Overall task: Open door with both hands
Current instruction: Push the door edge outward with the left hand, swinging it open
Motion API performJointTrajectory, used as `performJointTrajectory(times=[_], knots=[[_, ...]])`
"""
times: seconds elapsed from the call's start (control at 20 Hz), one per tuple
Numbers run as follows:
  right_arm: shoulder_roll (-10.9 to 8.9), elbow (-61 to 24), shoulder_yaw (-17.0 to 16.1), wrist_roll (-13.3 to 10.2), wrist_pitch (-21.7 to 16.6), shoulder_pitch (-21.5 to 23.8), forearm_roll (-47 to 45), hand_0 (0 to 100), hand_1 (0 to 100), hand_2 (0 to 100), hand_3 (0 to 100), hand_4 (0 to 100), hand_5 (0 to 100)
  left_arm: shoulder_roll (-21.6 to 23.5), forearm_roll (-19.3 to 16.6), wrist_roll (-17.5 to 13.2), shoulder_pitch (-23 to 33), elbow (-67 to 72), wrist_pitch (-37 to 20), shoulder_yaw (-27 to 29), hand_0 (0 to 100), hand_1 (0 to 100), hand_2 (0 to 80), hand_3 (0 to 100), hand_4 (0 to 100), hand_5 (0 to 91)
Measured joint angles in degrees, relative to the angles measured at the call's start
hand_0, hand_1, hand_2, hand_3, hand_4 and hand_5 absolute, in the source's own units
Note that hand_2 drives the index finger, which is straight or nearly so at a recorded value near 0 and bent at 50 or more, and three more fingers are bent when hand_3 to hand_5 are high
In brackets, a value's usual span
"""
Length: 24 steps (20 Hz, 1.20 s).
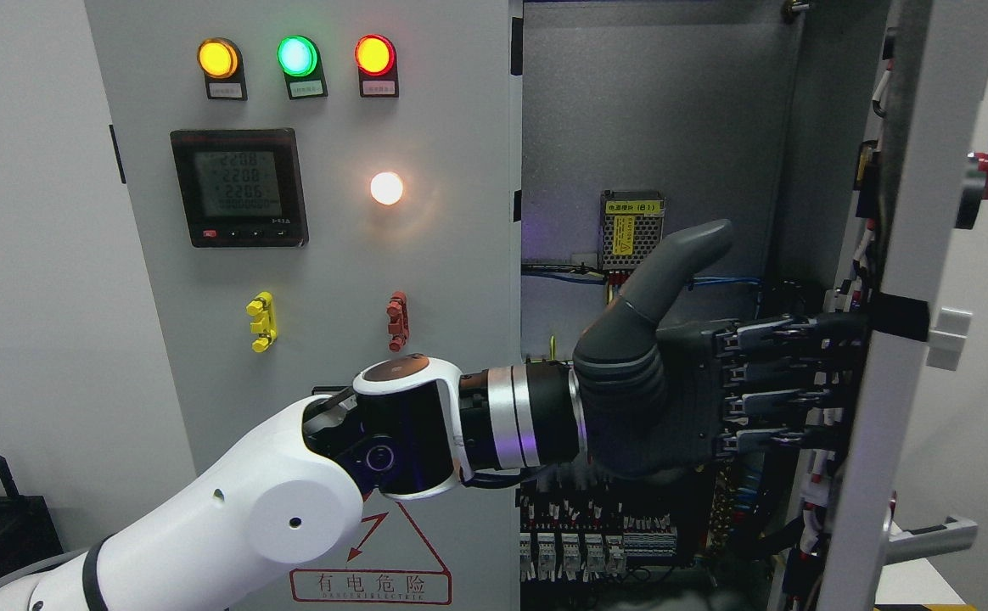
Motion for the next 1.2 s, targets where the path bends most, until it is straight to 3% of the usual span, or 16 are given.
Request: performJointTrajectory(times=[0.65, 1.2], knots=[[0.02, 0.00, -0.01, 0.00, 0.00, 0.00, 0.00, 0, 0, 0, 0, 0, 0, -8.94, -1.53, 1.51, -0.07, 2.99, -0.54, -0.62, 0, 0, 0.0, 0, 4, 0.0], [0.00, 0.00, -0.02, 0.00, 0.00, 0.00, 0.01, 0, 0, 0, 0, 0, 0, -12.51, -2.02, 2.20, -0.43, 4.37, -0.99, -1.04, 0, 0, 0.0, 0, 4, 0.0]])
